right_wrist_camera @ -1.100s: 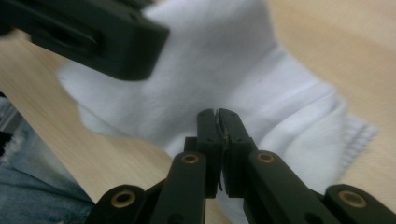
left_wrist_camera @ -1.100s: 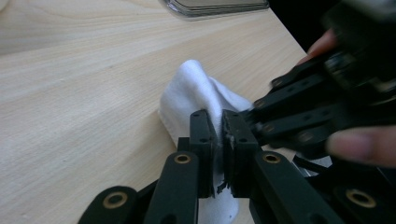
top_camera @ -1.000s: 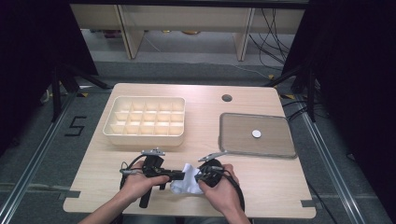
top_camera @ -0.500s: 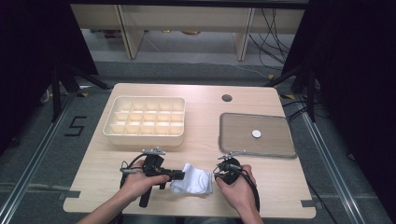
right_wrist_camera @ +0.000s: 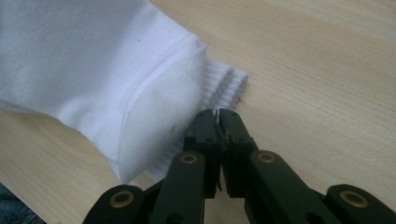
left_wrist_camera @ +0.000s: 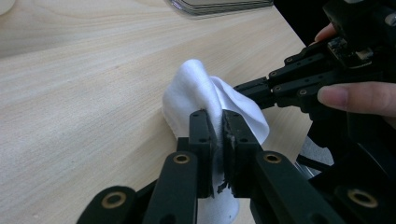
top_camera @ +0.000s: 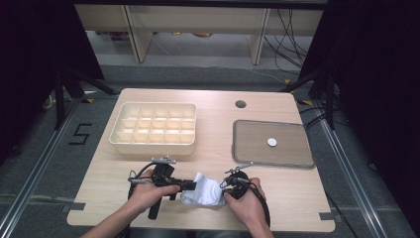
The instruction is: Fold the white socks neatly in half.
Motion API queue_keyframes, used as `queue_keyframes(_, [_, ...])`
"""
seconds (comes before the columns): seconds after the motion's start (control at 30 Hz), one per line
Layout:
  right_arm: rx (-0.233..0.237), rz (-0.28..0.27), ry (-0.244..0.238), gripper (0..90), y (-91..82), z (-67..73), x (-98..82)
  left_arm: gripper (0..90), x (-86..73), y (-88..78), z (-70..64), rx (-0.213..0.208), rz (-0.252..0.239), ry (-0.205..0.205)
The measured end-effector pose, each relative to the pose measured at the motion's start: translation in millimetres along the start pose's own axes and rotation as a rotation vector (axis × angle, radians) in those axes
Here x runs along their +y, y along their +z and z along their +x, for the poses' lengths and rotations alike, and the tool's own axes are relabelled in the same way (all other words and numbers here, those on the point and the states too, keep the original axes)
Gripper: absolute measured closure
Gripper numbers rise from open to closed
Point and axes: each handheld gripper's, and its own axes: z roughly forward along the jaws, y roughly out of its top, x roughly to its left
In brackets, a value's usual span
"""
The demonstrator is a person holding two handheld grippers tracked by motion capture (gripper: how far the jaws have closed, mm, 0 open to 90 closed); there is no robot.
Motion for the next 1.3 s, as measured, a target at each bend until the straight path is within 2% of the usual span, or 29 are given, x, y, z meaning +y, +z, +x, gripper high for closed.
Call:
queue_keyframes(0.03, [-0.020, 0.016, 0.011, 87.4, 0.4, 1.1, 0.7, 82.6, 0.0, 0.3, -0.2, 0.000, -0.002, -0.002])
queue_keyframes(0.07, [-0.017, 0.012, -0.023, 87.4, 0.2, -1.2, -0.1, 82.6, 0.2, 0.5, -0.3, 0.000, -0.003, -0.002])
queue_keyframes(0.1, [-0.032, 0.022, 0.014, 87.4, 0.6, 2.0, 0.7, 82.6, 0.3, 0.6, -0.6, 0.001, -0.004, -0.002])
queue_keyframes(0.17, [-0.032, 0.027, 0.015, 87.4, 0.4, 2.6, 0.8, 82.4, 0.8, 1.0, -0.5, -0.005, -0.005, -0.002])
queue_keyframes(0.23, [-0.024, 0.018, -0.008, 87.4, 1.1, 1.8, 0.6, 82.3, 1.6, 1.1, 0.1, -0.012, 0.000, 0.002])
queue_keyframes(0.3, [-0.036, 0.029, -0.002, 87.4, 1.6, 3.6, 0.5, 82.2, 2.3, 1.8, 0.2, -0.013, -0.002, -0.001])
queue_keyframes(0.4, [-0.007, 0.010, -0.034, 87.4, 2.5, 2.6, 0.4, 82.1, 2.7, 2.0, 0.2, -0.015, 0.000, 0.000])
queue_keyframes(0.43, [-0.024, 0.021, -0.014, 87.4, 2.9, 4.6, 1.1, 82.0, 2.7, 2.1, 0.1, -0.014, 0.000, 0.000])
queue_keyframes(0.5, [-0.011, 0.016, 0.010, 87.4, 3.8, 7.4, 1.6, 82.0, 2.6, 2.4, -0.2, -0.006, -0.002, -0.001])
queue_keyframes(0.53, [0.001, 0.014, -0.038, 87.4, 3.0, 3.9, 0.7, 82.0, 2.4, 2.6, -0.8, 0.007, -0.004, -0.002])
queue_keyframes(0.6, [0.005, 0.004, -0.012, 87.4, 2.7, 7.9, 0.8, 82.0, 2.5, 2.9, -0.5, 0.009, 0.001, -0.001])
queue_keyframes(0.63, [-0.007, 0.007, -0.011, 87.4, 3.9, 7.7, 1.3, 82.0, 2.6, 3.4, 0.7, -0.010, 0.002, 0.000])
queue_keyframes(0.7, [0.005, -0.002, -0.027, 87.4, 4.1, 8.1, 1.3, 82.0, 2.8, 3.8, 0.2, -0.010, 0.001, 0.001])
queue_keyframes(0.77, [-0.014, 0.012, -0.032, 87.4, 4.4, 7.8, 1.6, 81.9, 3.0, 4.1, -0.1, -0.008, 0.000, 0.002])
queue_keyframes(0.8, [-0.006, 0.012, -0.007, 87.4, 4.7, 9.8, 1.7, 81.9, 3.1, 4.4, -0.5, -0.007, -0.001, 0.002])
queue_keyframes(0.87, [0.000, 0.003, -0.030, 87.4, 5.0, 10.3, 2.5, 81.9, 3.1, 4.8, -0.6, -0.007, 0.000, 0.002])
queue_keyframes(0.9, [-0.002, 0.005, -0.016, 87.4, 5.6, 11.5, 2.9, 81.9, 3.2, 5.1, -0.6, -0.007, 0.002, 0.004])
queue_keyframes(0.97, [0.005, 0.001, -0.023, 87.4, 6.2, 12.5, 3.4, 81.9, 3.4, 5.5, -0.6, -0.010, 0.006, 0.005])
queue_keyframes(1.0, [0.002, -0.013, -0.083, 87.4, 7.4, 9.0, 2.1, 81.9, 3.3, 5.8, -0.8, -0.007, 0.005, 0.007])
queue_keyframes(1.03, [0.012, -0.016, -0.075, 87.4, 8.1, 9.6, 2.3, 81.9, 3.3, 6.0, -1.2, -0.005, 0.006, 0.010])
queue_keyframes(1.3, [0.001, -0.016, -0.084, 87.4, 8.2, 11.4, 4.1, 81.9, 3.8, 9.0, -2.7, -0.006, 0.007, 0.013])
